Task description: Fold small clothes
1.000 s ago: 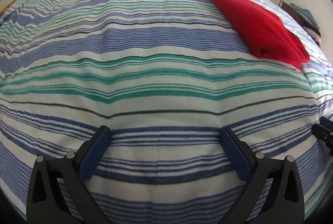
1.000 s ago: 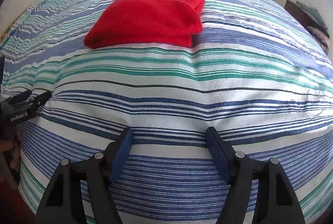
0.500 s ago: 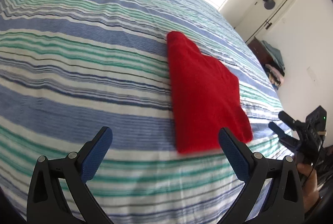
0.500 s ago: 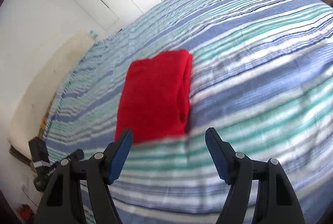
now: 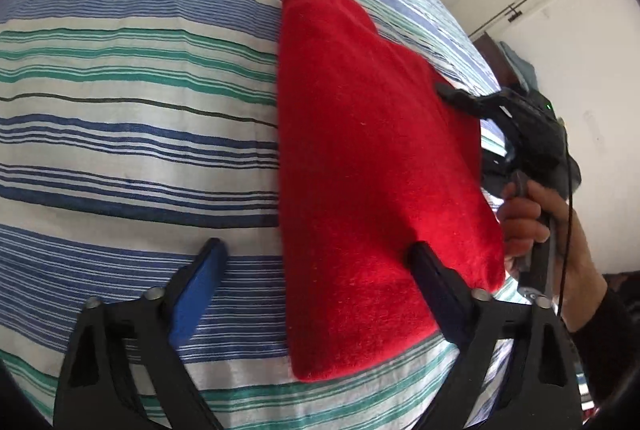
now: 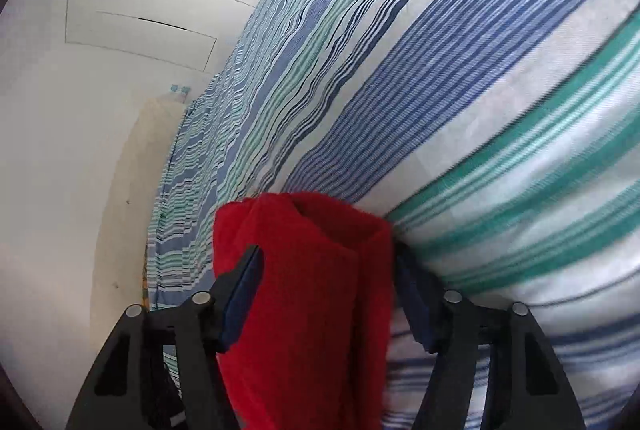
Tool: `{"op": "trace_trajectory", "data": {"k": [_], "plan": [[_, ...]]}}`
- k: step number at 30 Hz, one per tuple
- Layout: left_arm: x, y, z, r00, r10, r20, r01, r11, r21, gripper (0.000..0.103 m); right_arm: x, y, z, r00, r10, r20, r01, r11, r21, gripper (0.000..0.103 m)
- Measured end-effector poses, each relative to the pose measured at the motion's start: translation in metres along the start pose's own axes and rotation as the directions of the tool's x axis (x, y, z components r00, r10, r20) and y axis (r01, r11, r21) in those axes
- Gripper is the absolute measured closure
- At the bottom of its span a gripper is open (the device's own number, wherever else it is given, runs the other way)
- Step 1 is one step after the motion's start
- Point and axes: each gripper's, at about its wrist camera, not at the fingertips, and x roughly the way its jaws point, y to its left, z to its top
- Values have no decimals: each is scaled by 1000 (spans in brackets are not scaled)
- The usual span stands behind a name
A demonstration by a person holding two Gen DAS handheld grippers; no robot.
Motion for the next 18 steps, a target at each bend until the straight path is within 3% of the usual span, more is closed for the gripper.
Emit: {"op": "trace_trajectory", "data": {"k": [1, 2, 3, 6, 8, 12, 18], "plan": [[4, -2, 0, 999, -23, -30, 23, 1000, 5, 63, 8, 1, 2, 999, -7, -37, 7, 1000, 1, 64], [6, -5, 0, 999, -22, -47, 22, 1000, 1, 80, 14, 5, 2, 996, -62, -63, 61, 998, -26, 85], [2, -9, 0, 999, -2, -34, 3, 1000, 8, 87, 18, 12, -1, 990, -125, -61, 120, 990, -76, 87], [-13, -23, 1, 999, 38, 3, -38, 998, 42, 91, 14, 52, -10, 961, -274, 27, 269, 915, -301, 89], [-27, -32, 0, 998, 54, 33, -55, 997, 57, 91, 7, 79, -19, 947, -310, 85, 316, 851, -419, 90], [-57, -50, 2, 993, 50, 105, -59, 995, 78, 91, -14, 125, -27, 945, -282, 168, 327, 781, -532, 91], [-98, -75, 7, 982, 45, 186, -72, 988, 138, 91, -37, 178, -28, 951, -197, 240, 304, 747, -591, 92]]}}
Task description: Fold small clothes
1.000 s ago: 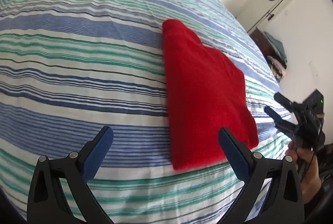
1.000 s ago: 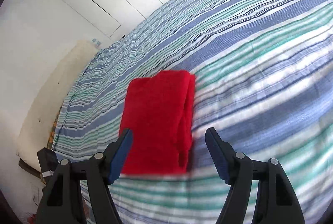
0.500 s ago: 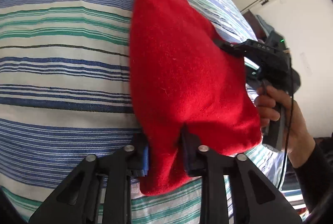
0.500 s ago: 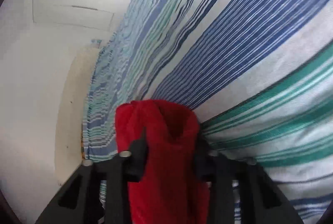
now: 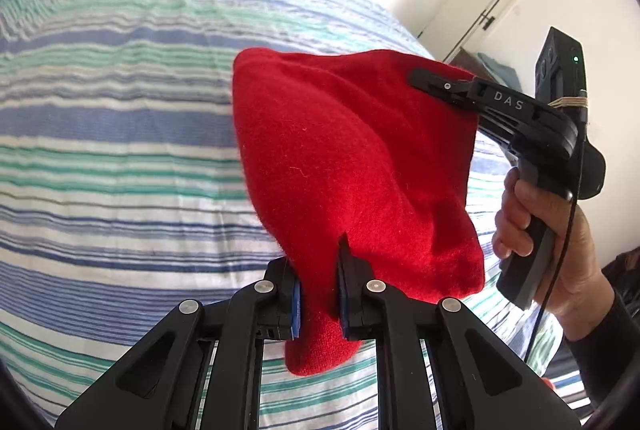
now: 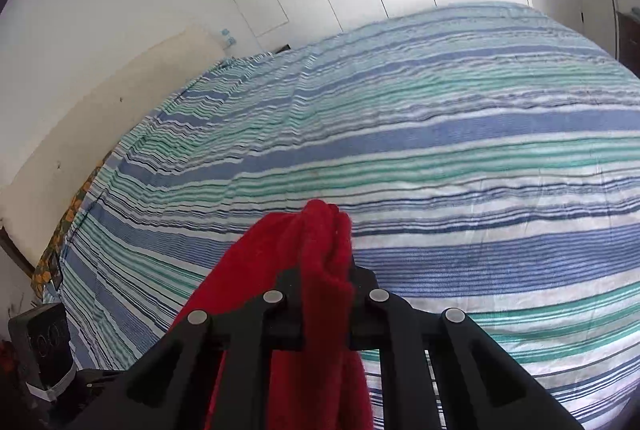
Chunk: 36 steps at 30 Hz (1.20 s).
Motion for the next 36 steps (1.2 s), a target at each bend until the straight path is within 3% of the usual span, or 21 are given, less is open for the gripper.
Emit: {"op": "trace_trajectory", "data": {"k": [7, 8, 9, 10, 11, 12, 13, 16, 18, 22, 27, 30, 36], "plan": [[1, -9, 0, 999, 34, 29, -35, 999, 35, 89, -3, 6, 6, 1000, -18, 23, 19, 1000, -9, 92], [8, -10, -4, 998, 63, 32, -64, 997, 48, 77, 0, 3, 3, 999, -43, 20, 43, 999, -17, 91], [15, -10, -11, 994, 105, 26, -106, 993, 55, 52, 6, 2, -1, 996, -85, 18, 85, 996, -37, 88], [30, -6, -20, 985, 173, -12, -172, 984, 53, 37, 14, -1, -6, 991, -137, 10, 137, 989, -58, 84], [37, -5, -27, 972, 227, -52, -225, 973, 53, 27, 24, -5, -10, 976, -216, -18, 214, 974, -76, 60], [39, -3, -36, 962, 262, -79, -258, 965, 51, 30, 28, -14, -16, 959, -279, -50, 275, 958, -79, 15], [34, -2, -43, 962, 260, -83, -257, 965, 48, 30, 28, -20, -20, 950, -305, -66, 300, 951, -76, 6], [4, -4, -67, 958, 282, -46, -279, 959, 57, 22, 2, -23, -34, 939, -339, -49, 334, 938, -94, 7], [-20, -10, -81, 942, 336, -13, -334, 939, 76, 13, -19, -11, -50, 925, -376, -50, 364, 917, -162, 6], [-60, -23, -107, 909, 417, 29, -417, 901, 119, 6, -63, 26, -98, 903, -422, -79, 393, 887, -244, 6], [-100, -37, -128, 863, 494, 103, -505, 847, 164, 5, -125, 68, -170, 925, -351, -148, 335, 934, -122, 6], [-122, -44, -141, 844, 523, 117, -535, 833, 141, 4, -154, 93, -209, 922, -351, -166, 344, 937, -65, 6], [-156, -43, -163, 853, 510, 112, -519, 853, 62, 4, -191, 135, -246, 914, -361, -183, 353, 932, -80, 6]]}}
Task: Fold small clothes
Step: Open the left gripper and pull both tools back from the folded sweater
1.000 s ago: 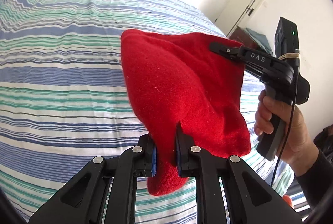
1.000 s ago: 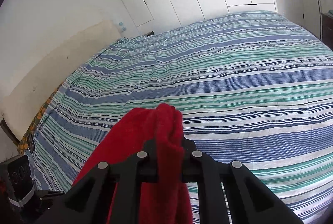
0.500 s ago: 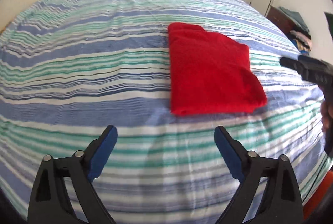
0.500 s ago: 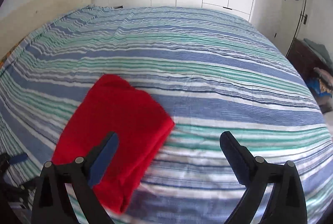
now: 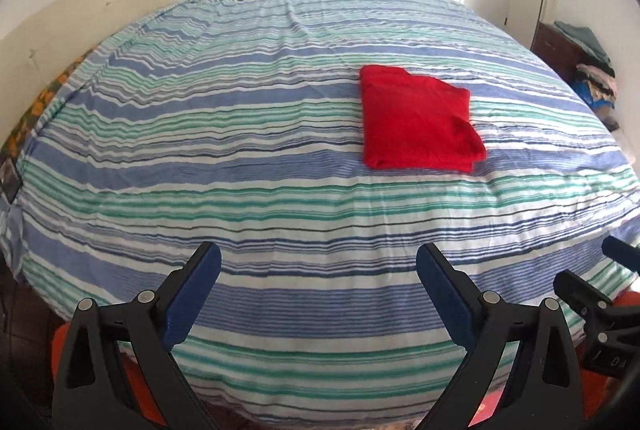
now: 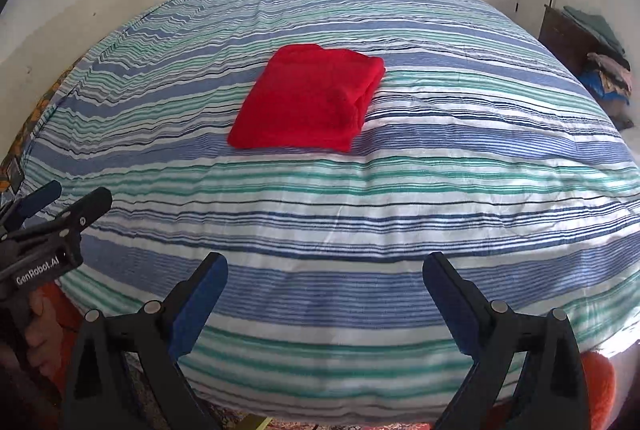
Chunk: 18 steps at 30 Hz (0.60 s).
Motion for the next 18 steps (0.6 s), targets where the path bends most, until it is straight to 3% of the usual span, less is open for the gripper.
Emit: {"op": "trace_trajectory", "data": {"k": [6, 18], "plan": [[-22, 1, -17, 1000, 16, -20, -16, 1000, 6, 4, -36, 18, -13, 999, -35, 37, 37, 999, -39, 6], [-30, 2, -23, 997, 11, -74, -8, 999, 32, 4, -57, 38, -22, 1000, -23, 16, 24, 996, -81, 1]]}}
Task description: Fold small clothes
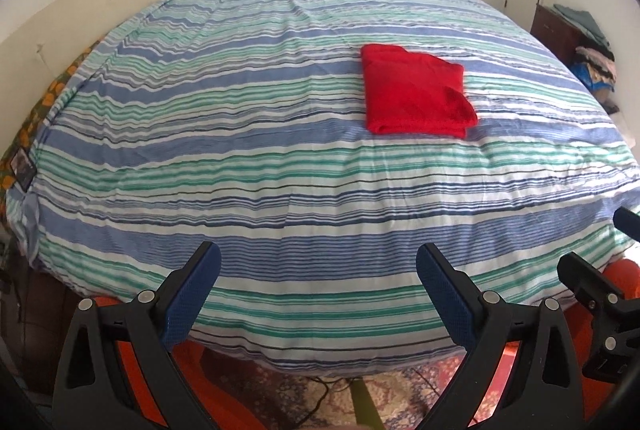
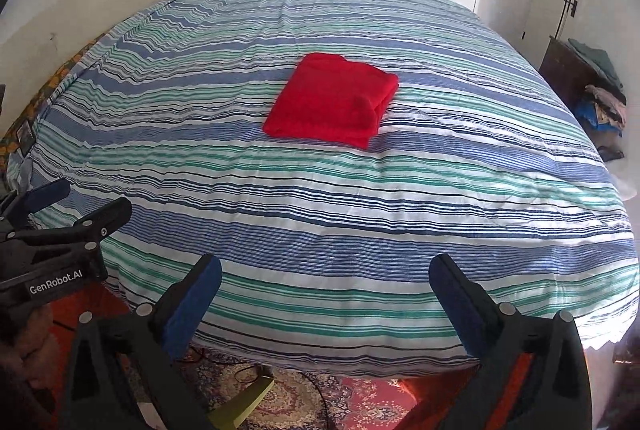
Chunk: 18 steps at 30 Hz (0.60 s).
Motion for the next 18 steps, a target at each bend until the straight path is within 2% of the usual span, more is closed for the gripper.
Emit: {"op": "trace_trajectory", "data": {"k": [4, 6, 13, 18], "plan": [[3, 2, -2, 1000, -9, -29, 10, 1000, 1, 4, -7, 5, 3, 1000, 27, -9, -27, 1000, -8, 1], [1, 5, -2, 999, -13, -33, 13, 1000, -1, 1, -10, 8, 4, 999, 29, -13, -30, 999, -18, 1], [-14, 19, 0, 999, -26, -29, 25, 999, -21, 0, -25, 21, 13, 1000, -27, 3, 27, 997, -72, 1], [-23, 21, 1, 1000, -6, 0, 6, 1000, 8, 0, -31, 32, 11, 998, -67, 18, 69, 993, -101, 1]]}}
